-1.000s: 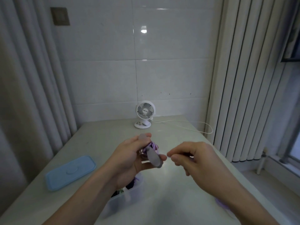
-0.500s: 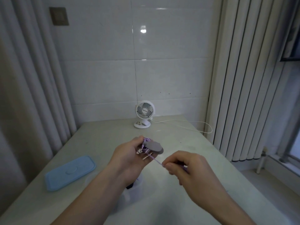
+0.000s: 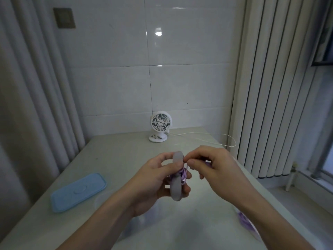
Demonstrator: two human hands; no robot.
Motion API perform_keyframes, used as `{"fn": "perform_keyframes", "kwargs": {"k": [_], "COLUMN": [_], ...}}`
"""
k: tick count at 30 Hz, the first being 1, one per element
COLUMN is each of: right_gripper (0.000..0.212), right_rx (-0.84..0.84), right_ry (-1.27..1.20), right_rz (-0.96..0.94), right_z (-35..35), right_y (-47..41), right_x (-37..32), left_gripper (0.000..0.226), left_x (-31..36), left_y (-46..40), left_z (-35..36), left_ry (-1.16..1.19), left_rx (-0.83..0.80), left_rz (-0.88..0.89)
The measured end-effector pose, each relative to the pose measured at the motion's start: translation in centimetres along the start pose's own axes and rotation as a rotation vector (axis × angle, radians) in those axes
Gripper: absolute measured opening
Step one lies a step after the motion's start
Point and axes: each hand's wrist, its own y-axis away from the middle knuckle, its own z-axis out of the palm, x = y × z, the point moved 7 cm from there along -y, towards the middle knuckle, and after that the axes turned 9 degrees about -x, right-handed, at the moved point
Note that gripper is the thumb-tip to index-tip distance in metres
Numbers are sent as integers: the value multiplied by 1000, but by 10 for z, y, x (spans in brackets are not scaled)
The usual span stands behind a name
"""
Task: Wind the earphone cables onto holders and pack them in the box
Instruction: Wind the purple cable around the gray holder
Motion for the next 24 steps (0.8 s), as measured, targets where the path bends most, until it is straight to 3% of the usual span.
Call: {"fn": "perform_keyframes", "kwargs": {"k": [3, 9, 14, 18, 24], "right_gripper": [14, 16, 16, 14, 10], "right_rx": [5, 54, 28, -5, -85], "right_ry": [-70, -175, -91, -62, -373], "right_rz": [-3, 26, 8, 8, 92], "right_z": [0, -4, -4, -3, 0], "right_y": [-2, -2, -1, -2, -6], "right_x": [1, 6, 1, 2, 17], "left_gripper": [48, 42, 35, 46, 36], "left_x": [-1, -6, -13, -16, -18], "left_y": [0, 1, 2, 5, 9], "left_z": [-2, -4, -9, -6, -3], "left_ry": [9, 46, 12, -57, 29], "left_rx": [-23, -69, -14, -23, -106], "left_rz": [16, 2, -65, -120, -106]}}
